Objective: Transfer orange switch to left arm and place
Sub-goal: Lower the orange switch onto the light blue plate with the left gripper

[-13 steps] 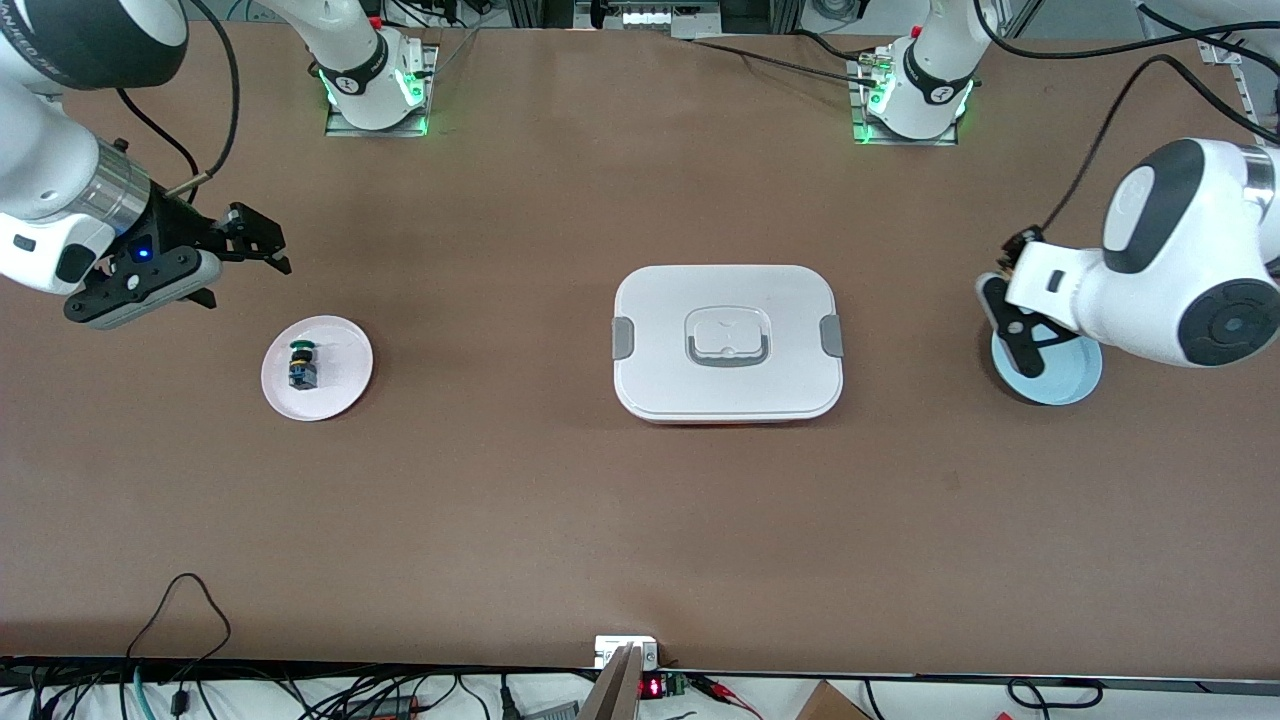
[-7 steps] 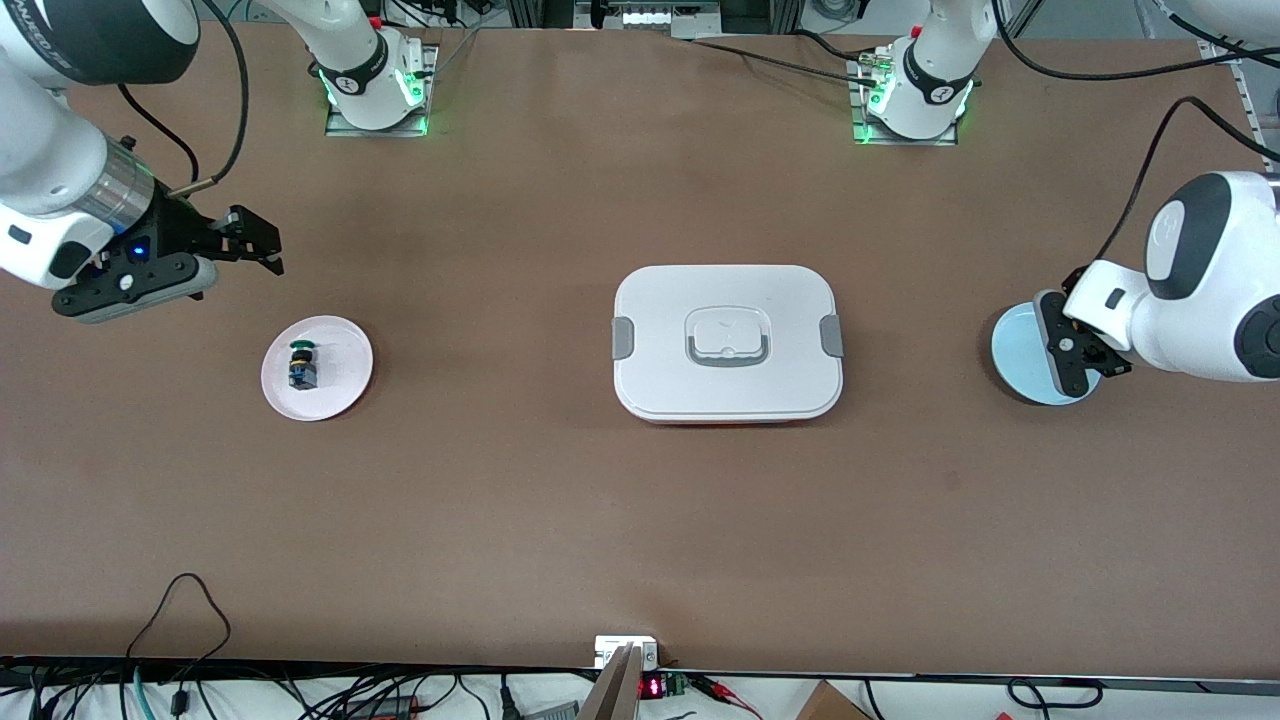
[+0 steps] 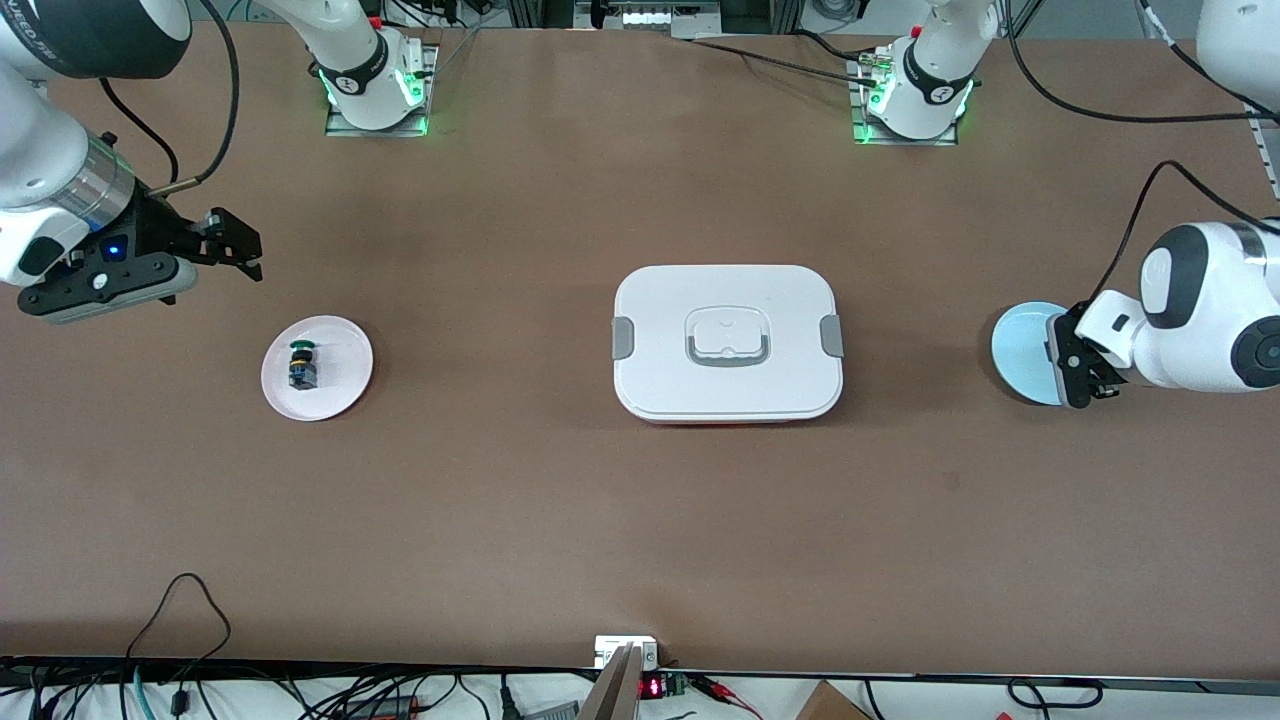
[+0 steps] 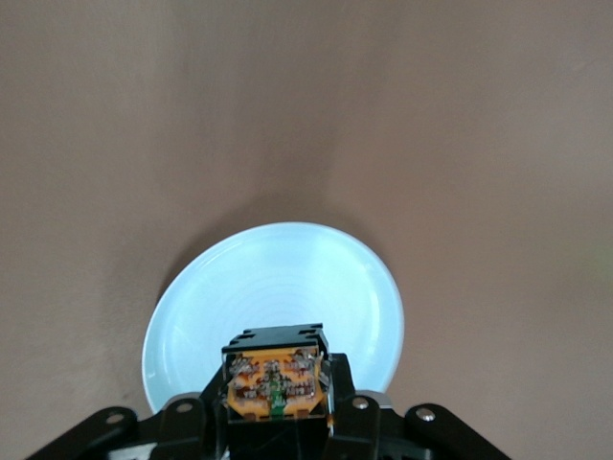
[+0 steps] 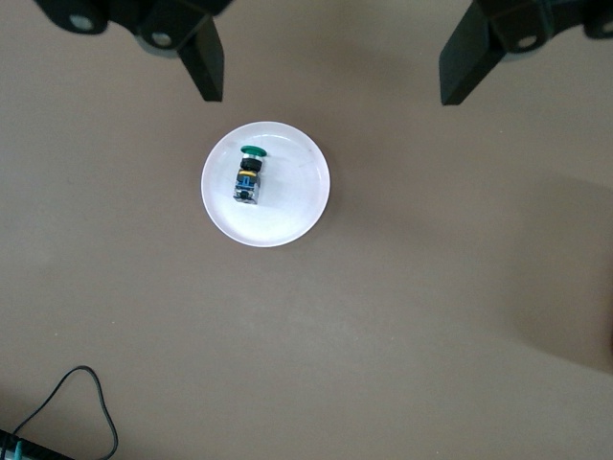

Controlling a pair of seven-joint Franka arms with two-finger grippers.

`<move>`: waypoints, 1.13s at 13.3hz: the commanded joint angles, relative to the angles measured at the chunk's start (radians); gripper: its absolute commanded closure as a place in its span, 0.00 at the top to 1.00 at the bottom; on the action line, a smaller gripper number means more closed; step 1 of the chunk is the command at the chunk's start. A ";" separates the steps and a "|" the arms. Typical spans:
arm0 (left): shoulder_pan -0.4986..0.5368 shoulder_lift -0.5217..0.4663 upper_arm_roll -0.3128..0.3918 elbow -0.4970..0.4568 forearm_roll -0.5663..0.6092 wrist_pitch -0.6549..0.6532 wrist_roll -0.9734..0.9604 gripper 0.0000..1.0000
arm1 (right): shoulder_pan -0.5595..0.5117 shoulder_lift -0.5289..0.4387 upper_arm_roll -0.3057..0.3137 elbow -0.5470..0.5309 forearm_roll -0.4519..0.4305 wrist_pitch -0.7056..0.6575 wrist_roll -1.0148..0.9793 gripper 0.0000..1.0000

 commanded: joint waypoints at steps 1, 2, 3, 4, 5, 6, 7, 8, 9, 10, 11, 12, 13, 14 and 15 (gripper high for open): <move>0.055 0.074 -0.014 -0.009 0.020 0.110 0.106 0.25 | 0.009 0.011 -0.007 0.029 -0.007 -0.016 0.019 1.00; 0.065 0.100 -0.014 -0.011 0.042 0.145 0.132 0.25 | 0.009 0.011 -0.007 0.029 -0.007 -0.011 0.019 1.00; 0.073 0.114 -0.014 -0.012 0.051 0.164 0.143 0.25 | 0.006 0.011 -0.009 0.029 -0.007 -0.009 0.018 1.00; 0.082 0.120 -0.014 -0.017 0.053 0.169 0.149 0.25 | 0.006 0.011 -0.009 0.029 -0.011 -0.009 0.018 1.00; 0.085 0.120 -0.014 -0.026 0.053 0.169 0.151 0.25 | 0.006 0.011 -0.009 0.031 -0.011 -0.008 0.010 1.00; 0.084 0.120 -0.014 -0.029 0.053 0.170 0.151 0.27 | 0.010 0.017 -0.009 0.033 -0.011 -0.011 0.016 1.00; 0.084 0.122 -0.014 -0.029 0.053 0.176 0.154 0.29 | 0.013 0.016 -0.007 0.036 -0.010 -0.008 0.019 1.00; 0.084 0.123 -0.014 -0.029 0.053 0.181 0.171 0.34 | 0.015 0.017 -0.006 0.040 -0.011 -0.008 0.018 1.00; 0.084 0.123 -0.015 -0.029 0.053 0.181 0.184 0.42 | 0.017 0.017 -0.006 0.057 -0.013 -0.008 0.019 1.00; 0.085 0.122 -0.015 -0.029 0.053 0.179 0.192 0.65 | 0.017 0.020 -0.006 0.062 -0.007 -0.008 0.019 1.00; 0.085 0.120 -0.017 -0.028 0.053 0.173 0.194 0.84 | 0.017 0.020 -0.004 0.062 -0.010 -0.005 0.019 1.00; 0.085 0.119 -0.017 -0.026 0.053 0.166 0.200 1.00 | 0.013 0.020 -0.006 0.062 -0.004 -0.005 0.021 1.00; 0.084 0.116 -0.018 -0.021 0.051 0.150 0.200 1.00 | 0.012 0.028 -0.004 0.062 -0.002 -0.006 0.021 1.00; 0.084 0.113 -0.020 -0.017 0.051 0.132 0.198 1.00 | 0.013 0.028 -0.006 0.062 -0.001 -0.006 0.021 1.00; 0.084 0.108 -0.023 -0.014 0.051 0.117 0.197 1.00 | 0.015 0.028 -0.006 0.062 -0.002 -0.006 0.021 1.00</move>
